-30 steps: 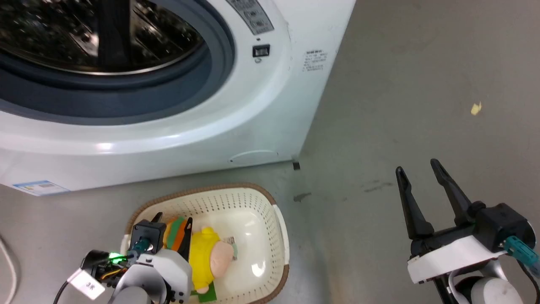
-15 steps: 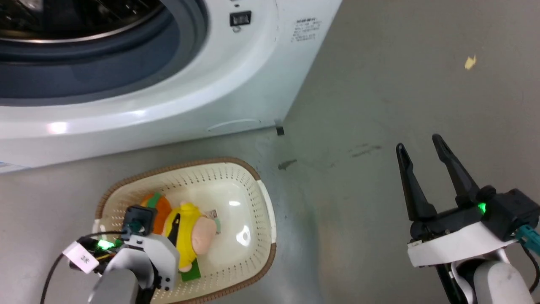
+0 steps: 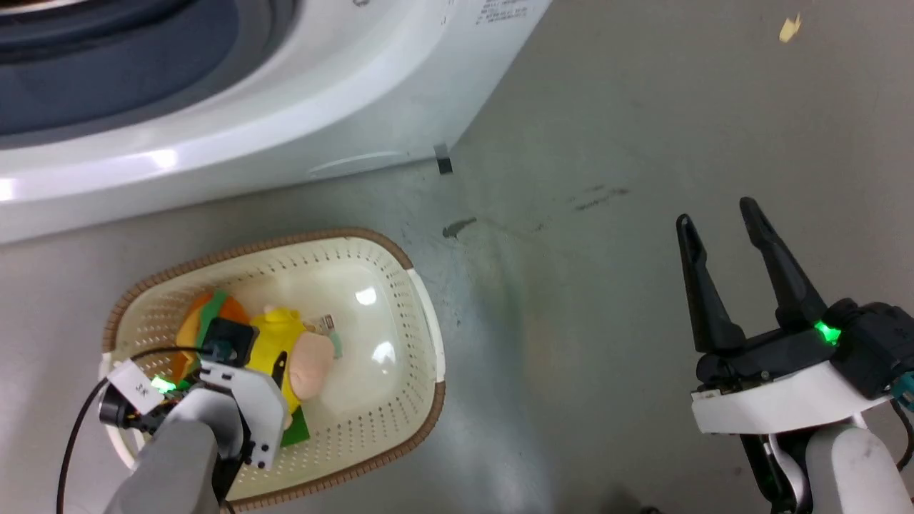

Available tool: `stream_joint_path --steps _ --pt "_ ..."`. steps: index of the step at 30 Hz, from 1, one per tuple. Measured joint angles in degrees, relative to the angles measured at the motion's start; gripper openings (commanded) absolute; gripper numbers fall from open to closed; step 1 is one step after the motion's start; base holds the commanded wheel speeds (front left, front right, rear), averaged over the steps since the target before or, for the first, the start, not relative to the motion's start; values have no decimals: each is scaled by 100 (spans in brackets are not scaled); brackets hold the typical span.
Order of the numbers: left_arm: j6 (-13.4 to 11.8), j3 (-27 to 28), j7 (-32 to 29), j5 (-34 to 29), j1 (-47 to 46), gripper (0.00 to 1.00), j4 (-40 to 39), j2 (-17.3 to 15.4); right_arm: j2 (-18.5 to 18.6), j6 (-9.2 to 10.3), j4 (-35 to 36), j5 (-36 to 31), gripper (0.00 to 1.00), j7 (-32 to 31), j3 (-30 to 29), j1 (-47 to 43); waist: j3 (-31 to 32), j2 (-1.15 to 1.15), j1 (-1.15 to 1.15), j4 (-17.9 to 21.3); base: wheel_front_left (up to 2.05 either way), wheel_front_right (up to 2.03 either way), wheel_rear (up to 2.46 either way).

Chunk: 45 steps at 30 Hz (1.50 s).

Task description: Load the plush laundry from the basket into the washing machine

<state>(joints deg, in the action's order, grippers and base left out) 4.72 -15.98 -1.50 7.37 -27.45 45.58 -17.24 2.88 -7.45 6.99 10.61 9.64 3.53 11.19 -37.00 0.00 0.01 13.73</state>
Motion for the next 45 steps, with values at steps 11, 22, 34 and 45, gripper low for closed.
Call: stream_joint_path --steps 11,22,34,45 --pt "55 -441 -116 275 -591 100 635 -149 0 0 113 80 100 125 11 119 -573 0 0 128 0 0 0" --pt "146 -791 -157 407 -1102 100 1352 -314 0 0 213 265 100 259 23 237 -1091 0 0 311 0 0 0" --pt "216 -1218 40 780 -1556 0 2147 -575 0 0 274 523 100 413 147 540 -1572 0 -1 676 0 0 0" --pt "144 -1276 599 1218 -1134 0 2703 -358 -1 0 62 461 100 509 120 620 -800 0 0 750 0 0 0"
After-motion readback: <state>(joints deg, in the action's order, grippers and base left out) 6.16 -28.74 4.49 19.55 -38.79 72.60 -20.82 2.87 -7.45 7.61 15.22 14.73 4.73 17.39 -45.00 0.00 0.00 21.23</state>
